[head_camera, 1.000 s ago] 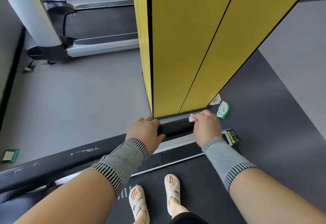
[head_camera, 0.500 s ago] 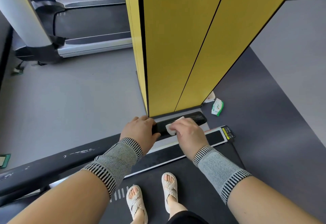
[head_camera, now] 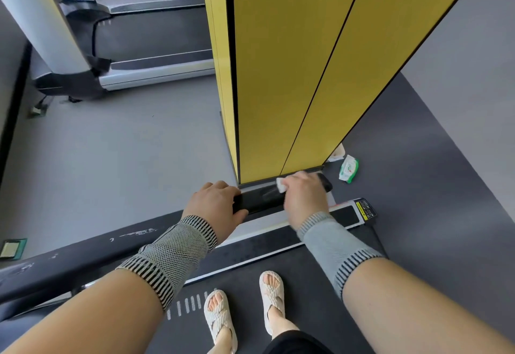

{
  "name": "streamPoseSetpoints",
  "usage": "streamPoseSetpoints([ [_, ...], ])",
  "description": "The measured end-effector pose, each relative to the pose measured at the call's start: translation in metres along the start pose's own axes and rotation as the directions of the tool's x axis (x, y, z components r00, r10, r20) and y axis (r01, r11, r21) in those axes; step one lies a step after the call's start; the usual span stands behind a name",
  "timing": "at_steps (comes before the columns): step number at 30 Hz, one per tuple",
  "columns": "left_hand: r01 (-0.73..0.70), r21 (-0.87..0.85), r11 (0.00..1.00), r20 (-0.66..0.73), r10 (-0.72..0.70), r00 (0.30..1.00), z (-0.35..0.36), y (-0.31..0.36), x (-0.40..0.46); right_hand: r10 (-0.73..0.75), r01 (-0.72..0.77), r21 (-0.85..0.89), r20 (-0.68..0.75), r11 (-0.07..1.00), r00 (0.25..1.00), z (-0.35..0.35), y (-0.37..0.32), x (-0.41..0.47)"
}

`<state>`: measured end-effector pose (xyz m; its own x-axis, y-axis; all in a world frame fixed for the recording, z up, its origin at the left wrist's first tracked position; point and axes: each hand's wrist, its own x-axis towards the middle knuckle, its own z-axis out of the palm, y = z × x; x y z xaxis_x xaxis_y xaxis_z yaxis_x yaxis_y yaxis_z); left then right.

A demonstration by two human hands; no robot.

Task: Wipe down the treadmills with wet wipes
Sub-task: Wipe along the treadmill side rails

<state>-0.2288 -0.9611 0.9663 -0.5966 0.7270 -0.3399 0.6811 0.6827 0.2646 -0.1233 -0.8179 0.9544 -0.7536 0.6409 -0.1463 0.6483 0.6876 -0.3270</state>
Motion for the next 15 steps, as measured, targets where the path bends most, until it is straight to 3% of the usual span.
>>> streamPoseSetpoints([
  [3,0.002,0.01,1.0,-0.007,-0.002,1.0,-0.003,-0.002,-0.002,-0.268,0.259,0.1,0.101,0.961,0.958,0.014,-0.027,-0.014],
  [7,0.02,0.017,1.0,-0.009,-0.02,1.0,-0.006,-0.011,-0.007,0.041,-0.041,0.008,0.031,0.999,0.999,0.002,0.012,0.008],
  [8,0.028,0.011,1.0,-0.003,-0.028,1.0,-0.005,-0.013,-0.008,0.042,-0.042,0.009,-0.006,0.999,0.999,0.003,0.004,0.005],
  [12,0.039,0.005,0.999,-0.008,-0.039,0.999,-0.005,-0.013,-0.009,-0.313,0.305,0.151,0.037,0.94,0.949,0.02,-0.046,-0.023],
  [13,0.034,0.0,0.999,-0.003,-0.034,0.999,-0.005,-0.014,-0.008,-0.307,0.3,0.161,0.021,0.94,0.951,0.018,-0.036,-0.019],
  [15,0.026,-0.01,1.0,0.004,-0.026,1.0,-0.006,-0.014,-0.009,-0.118,0.116,0.117,0.004,0.986,0.993,0.011,-0.002,-0.003],
])
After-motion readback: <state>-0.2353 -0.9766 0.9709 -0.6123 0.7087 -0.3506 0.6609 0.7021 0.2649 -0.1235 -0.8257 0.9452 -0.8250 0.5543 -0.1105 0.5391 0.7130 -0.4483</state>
